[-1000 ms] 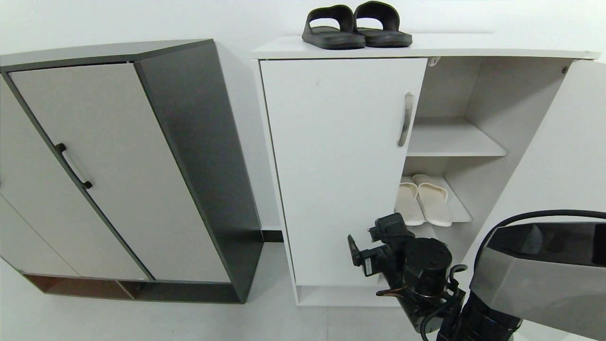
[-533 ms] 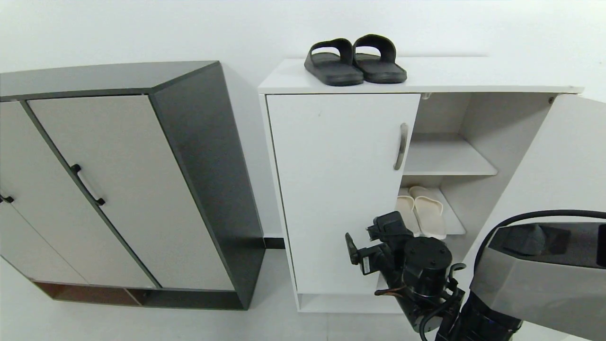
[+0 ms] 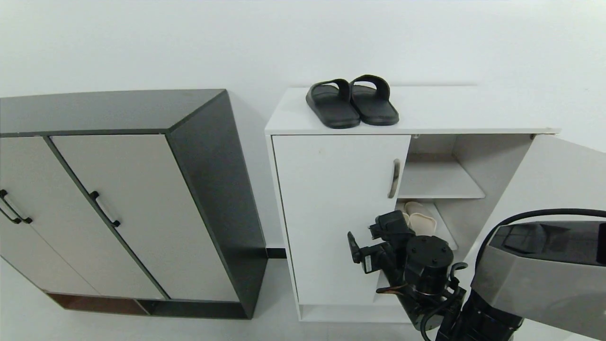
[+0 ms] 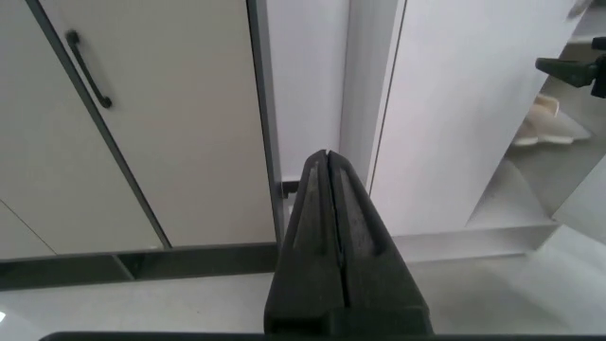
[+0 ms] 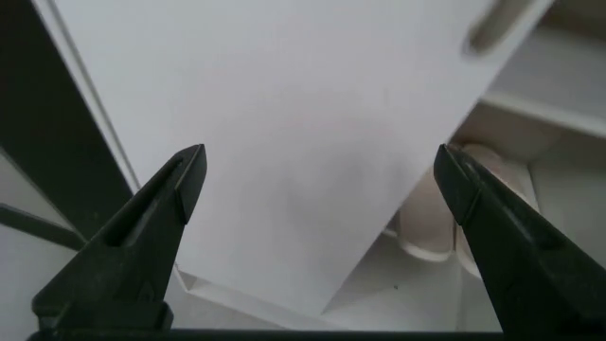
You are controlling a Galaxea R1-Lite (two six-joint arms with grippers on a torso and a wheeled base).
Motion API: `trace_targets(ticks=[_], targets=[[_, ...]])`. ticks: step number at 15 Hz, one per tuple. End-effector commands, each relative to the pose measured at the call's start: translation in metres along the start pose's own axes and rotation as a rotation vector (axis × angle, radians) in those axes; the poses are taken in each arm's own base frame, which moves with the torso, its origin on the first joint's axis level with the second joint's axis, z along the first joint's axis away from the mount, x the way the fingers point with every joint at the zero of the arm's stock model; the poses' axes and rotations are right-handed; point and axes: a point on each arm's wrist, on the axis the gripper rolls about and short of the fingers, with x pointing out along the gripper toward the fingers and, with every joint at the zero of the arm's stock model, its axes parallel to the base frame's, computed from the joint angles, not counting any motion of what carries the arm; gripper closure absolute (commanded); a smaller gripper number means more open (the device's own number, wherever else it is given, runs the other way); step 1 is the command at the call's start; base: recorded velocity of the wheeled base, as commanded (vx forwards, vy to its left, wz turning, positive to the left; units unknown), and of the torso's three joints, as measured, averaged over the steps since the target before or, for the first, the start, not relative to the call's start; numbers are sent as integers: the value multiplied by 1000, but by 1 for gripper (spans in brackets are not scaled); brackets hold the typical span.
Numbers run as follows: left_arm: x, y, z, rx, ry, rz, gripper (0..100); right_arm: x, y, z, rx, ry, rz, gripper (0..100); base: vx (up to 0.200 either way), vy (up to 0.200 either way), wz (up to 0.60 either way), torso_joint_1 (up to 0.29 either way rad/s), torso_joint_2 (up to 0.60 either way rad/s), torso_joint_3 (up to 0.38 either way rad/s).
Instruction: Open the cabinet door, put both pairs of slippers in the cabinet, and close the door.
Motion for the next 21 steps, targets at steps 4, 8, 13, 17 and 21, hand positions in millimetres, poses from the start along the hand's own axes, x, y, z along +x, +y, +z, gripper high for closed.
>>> trace_targets(ticks=[4, 8, 13, 17, 21], targets=[[0, 0, 0, 0, 1, 0, 100, 0, 0, 0, -9, -1, -1, 0, 0, 0, 0, 177, -487, -315], [0, 0, 0, 0, 1, 0, 100, 0, 0, 0, -15, -1, 1, 0, 0, 0, 0, 204, -507, -308], [0, 0, 0, 0, 1, 0, 100, -1, -1, 4, -10, -10, -1, 0, 0, 0, 0, 227, -544, -314], [0, 0, 0, 0, 1, 0, 100, 2, -4, 4, -5, -16, 2, 0, 0, 0, 0, 256, -588, -326], [0, 0, 0, 0, 0, 0, 100, -3, -7, 11, -30, -45, 58, 0, 0, 0, 0, 98, -213, -114]])
